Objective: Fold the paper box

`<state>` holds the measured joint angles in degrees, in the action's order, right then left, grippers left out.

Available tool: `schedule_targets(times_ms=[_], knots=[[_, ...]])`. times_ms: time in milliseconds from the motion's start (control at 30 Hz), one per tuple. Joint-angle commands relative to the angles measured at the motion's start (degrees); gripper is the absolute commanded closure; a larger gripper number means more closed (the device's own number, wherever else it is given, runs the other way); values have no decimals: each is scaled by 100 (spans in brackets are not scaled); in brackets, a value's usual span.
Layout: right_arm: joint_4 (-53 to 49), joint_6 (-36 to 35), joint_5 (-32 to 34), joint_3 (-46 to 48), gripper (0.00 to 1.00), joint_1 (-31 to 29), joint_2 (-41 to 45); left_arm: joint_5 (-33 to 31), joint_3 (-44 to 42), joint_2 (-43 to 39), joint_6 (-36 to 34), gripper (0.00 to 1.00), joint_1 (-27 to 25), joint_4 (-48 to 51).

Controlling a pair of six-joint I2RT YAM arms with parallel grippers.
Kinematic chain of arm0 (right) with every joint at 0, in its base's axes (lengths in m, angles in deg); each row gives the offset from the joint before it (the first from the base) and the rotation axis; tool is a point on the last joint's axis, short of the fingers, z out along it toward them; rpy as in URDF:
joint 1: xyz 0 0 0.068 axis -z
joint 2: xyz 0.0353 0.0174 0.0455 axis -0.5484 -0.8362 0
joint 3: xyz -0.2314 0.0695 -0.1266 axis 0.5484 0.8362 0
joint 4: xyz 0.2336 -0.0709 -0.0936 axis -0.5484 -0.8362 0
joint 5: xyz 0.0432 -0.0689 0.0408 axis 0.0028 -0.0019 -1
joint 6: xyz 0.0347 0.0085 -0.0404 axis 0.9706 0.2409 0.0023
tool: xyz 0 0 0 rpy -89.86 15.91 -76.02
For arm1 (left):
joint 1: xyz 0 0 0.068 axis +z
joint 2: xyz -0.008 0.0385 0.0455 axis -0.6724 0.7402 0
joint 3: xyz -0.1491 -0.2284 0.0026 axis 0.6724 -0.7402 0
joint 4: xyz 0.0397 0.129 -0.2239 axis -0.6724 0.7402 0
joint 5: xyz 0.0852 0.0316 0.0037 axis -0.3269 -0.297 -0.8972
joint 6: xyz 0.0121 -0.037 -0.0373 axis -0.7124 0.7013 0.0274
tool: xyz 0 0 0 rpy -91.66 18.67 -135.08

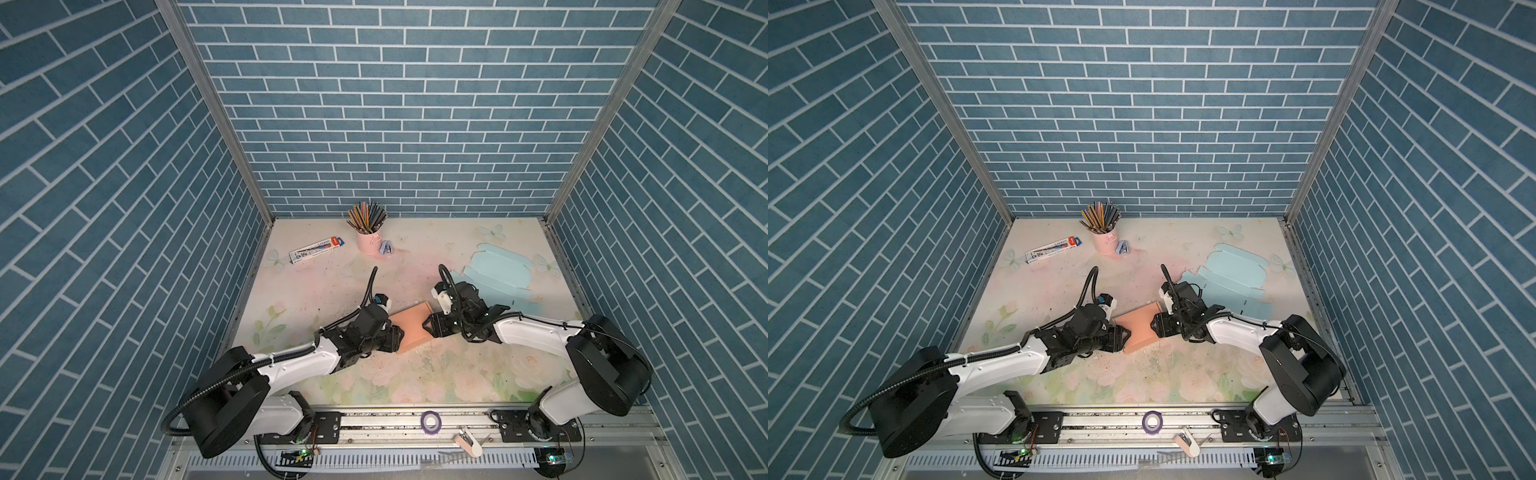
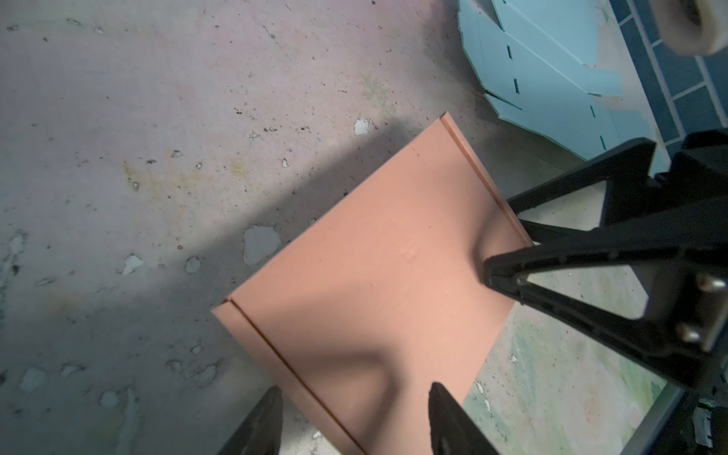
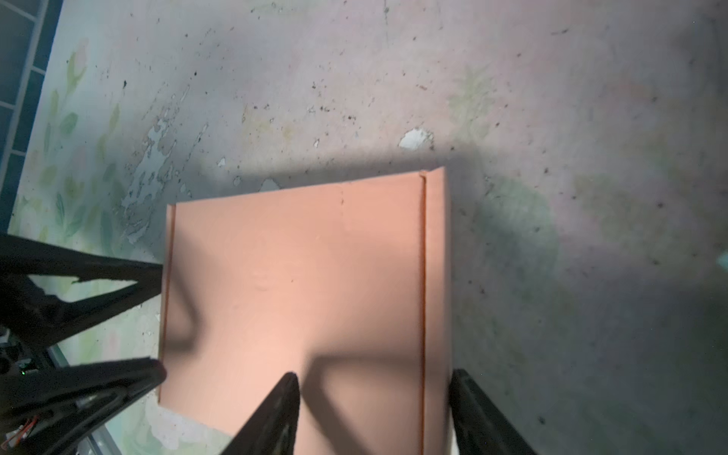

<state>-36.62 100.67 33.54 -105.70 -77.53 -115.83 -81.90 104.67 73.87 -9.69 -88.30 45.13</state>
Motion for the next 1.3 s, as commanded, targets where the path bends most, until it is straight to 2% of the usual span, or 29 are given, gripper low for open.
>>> schedule_targets(times_ms=[0,267,567,933,1033,1267], knots=[[-14,6,-27,-72,39,-246,-28,-46,-66,30,77,42,-36,-254],[31,17,-38,-333,39,-446,-133,-54,-28,12,-15,43,141,-254],[118,22,-305,-1046,39,-452,-659,178,299,194,-277,44,697,-184],[-328,-245,-480,-2696,39,-377,-1925,677,1290,1145,-782,44,1658,-179],[-393,-299,-701,-3151,39,-248,-2295,788,1539,1427,-809,44,1913,-253],[-770,-450,-889,-4278,39,-49,-3093,767,2332,2232,-867,45,2173,-342]])
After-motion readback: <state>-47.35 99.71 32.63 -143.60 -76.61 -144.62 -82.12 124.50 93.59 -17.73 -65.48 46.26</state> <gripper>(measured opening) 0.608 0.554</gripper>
